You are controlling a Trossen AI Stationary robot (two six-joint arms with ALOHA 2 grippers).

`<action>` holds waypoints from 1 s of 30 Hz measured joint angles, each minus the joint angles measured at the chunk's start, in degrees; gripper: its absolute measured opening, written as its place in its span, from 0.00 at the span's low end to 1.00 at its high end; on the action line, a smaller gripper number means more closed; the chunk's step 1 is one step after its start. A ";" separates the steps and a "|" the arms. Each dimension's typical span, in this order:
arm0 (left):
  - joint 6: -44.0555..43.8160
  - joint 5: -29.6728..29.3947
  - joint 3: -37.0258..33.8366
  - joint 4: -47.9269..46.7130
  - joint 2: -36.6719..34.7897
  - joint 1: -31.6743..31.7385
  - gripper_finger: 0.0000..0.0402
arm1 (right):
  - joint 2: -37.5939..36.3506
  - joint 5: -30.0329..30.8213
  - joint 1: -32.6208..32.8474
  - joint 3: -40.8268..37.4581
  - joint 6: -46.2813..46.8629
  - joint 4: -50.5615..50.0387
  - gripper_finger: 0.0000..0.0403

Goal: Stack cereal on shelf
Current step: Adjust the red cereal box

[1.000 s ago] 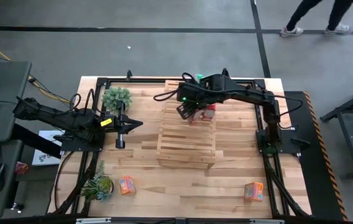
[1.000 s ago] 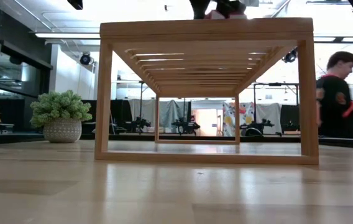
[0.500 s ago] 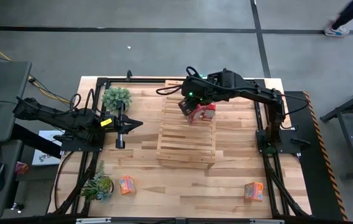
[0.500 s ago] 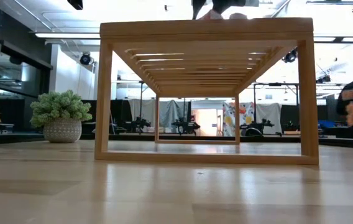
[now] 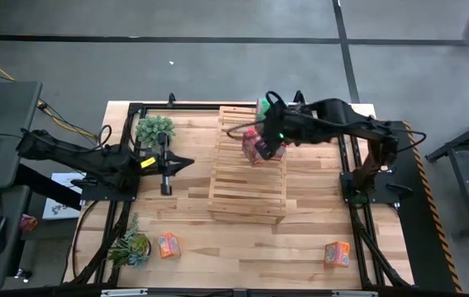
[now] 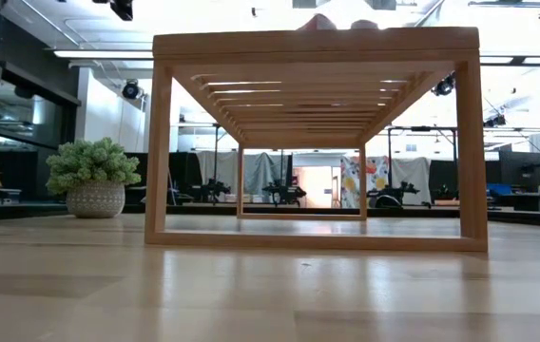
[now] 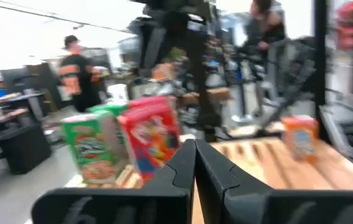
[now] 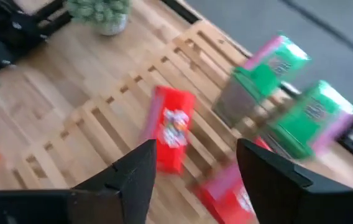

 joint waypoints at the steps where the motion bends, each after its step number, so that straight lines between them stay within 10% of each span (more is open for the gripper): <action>1: -0.23 -0.58 0.03 1.67 1.29 0.74 0.00 | -0.20 1.63 1.03 0.00 0.86 -0.59 0.51; 9: -4.70 12.21 1.54 16.64 20.46 11.71 0.00 | -0.95 9.53 8.36 -1.60 0.90 -0.17 0.04; 21: -4.35 24.89 14.86 9.82 38.83 21.04 0.00 | -21.48 13.84 17.18 -40.94 19.44 4.49 0.00; 30: -1.15 27.84 22.82 7.40 47.19 23.58 0.00 | -34.60 19.81 25.68 -56.01 20.26 18.52 0.00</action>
